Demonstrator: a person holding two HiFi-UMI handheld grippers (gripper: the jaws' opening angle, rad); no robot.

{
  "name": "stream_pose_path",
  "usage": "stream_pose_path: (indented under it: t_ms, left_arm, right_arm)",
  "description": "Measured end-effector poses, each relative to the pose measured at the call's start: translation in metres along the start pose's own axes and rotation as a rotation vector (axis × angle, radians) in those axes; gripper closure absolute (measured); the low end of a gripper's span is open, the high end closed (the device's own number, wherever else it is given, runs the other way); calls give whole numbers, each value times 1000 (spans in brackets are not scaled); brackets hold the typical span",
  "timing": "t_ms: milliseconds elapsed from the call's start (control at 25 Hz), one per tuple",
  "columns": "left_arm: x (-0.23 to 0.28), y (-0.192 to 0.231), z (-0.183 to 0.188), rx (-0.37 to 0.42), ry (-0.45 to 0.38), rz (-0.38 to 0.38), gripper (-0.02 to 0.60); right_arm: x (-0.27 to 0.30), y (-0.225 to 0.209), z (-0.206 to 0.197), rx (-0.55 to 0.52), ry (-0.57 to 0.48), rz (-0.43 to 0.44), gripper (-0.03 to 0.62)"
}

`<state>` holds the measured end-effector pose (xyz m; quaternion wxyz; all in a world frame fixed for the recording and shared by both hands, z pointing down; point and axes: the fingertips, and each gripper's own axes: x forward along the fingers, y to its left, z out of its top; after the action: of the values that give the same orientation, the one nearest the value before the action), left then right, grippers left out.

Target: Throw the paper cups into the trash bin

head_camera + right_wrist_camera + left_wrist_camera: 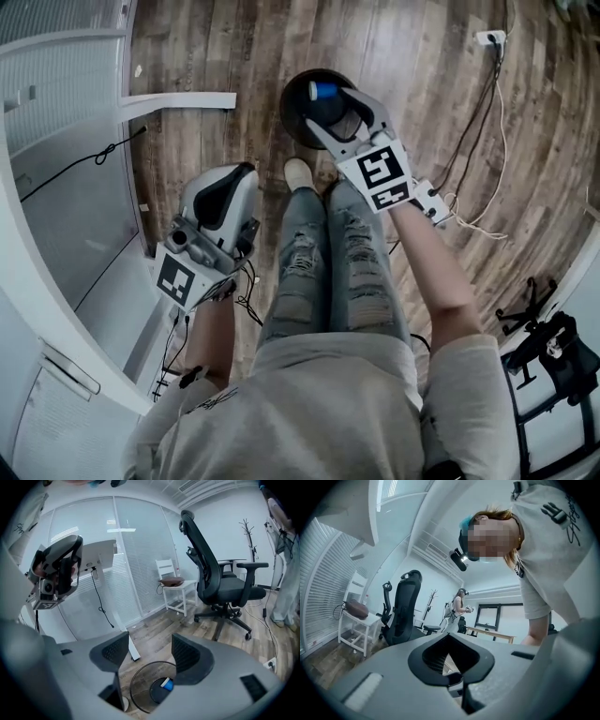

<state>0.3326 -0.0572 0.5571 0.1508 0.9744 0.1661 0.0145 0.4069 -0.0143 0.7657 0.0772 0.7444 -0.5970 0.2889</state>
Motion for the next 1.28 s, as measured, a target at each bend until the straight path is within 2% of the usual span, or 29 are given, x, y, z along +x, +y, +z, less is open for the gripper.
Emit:
stream_pose_path:
  t_ms: [320, 560, 1280]
  left_arm:
    - [0, -13, 25, 9, -23, -8, 578]
    - [0, -21, 38, 19, -23, -8, 578]
    - [4, -44, 109, 58, -55, -26, 578]
  right_arm:
    - [-30, 16, 48, -21, -55, 15, 310]
    - [-48, 21, 68, -26, -84, 9, 312]
    - [-112, 48, 151, -48, -165, -8, 312]
